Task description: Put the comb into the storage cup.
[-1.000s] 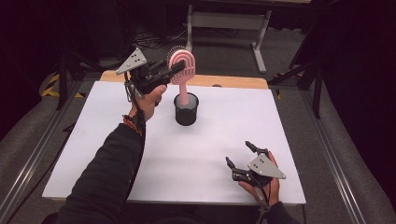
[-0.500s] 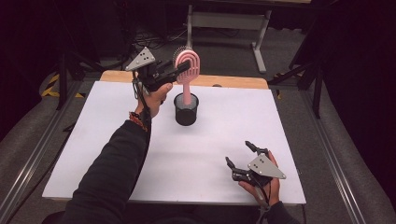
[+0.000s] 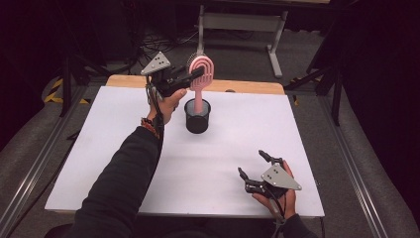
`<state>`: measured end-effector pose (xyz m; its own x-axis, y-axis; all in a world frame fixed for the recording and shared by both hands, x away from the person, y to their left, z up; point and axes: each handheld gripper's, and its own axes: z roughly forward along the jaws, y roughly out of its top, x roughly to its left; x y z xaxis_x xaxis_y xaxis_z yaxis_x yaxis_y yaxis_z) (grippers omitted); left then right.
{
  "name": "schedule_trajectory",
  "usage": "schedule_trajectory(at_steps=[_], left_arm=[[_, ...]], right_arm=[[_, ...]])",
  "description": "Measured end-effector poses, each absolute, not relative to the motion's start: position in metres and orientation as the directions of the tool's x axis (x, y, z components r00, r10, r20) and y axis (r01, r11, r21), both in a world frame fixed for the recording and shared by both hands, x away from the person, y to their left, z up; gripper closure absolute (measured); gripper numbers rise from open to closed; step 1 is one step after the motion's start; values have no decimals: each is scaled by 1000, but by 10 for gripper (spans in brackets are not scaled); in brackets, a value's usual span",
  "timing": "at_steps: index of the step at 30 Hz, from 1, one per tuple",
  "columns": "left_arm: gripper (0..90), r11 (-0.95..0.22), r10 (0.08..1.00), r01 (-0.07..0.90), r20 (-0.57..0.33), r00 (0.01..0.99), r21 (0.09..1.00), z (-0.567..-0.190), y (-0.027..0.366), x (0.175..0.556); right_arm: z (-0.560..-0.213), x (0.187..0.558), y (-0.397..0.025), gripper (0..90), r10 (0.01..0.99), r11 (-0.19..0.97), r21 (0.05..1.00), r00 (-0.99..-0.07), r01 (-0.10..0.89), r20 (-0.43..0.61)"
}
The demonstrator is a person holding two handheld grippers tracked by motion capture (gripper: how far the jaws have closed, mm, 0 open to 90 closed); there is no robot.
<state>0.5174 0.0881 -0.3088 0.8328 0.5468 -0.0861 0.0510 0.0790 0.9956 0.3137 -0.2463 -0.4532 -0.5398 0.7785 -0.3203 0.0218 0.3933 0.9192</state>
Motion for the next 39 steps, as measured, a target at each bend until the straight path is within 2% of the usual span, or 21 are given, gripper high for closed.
schedule_trajectory(at_steps=[39], left_arm=[[631,40,556,153,-149,818,987,-354,84,519]], right_arm=[[-456,315,-243,154,767,411,911,-555,39,-322]])
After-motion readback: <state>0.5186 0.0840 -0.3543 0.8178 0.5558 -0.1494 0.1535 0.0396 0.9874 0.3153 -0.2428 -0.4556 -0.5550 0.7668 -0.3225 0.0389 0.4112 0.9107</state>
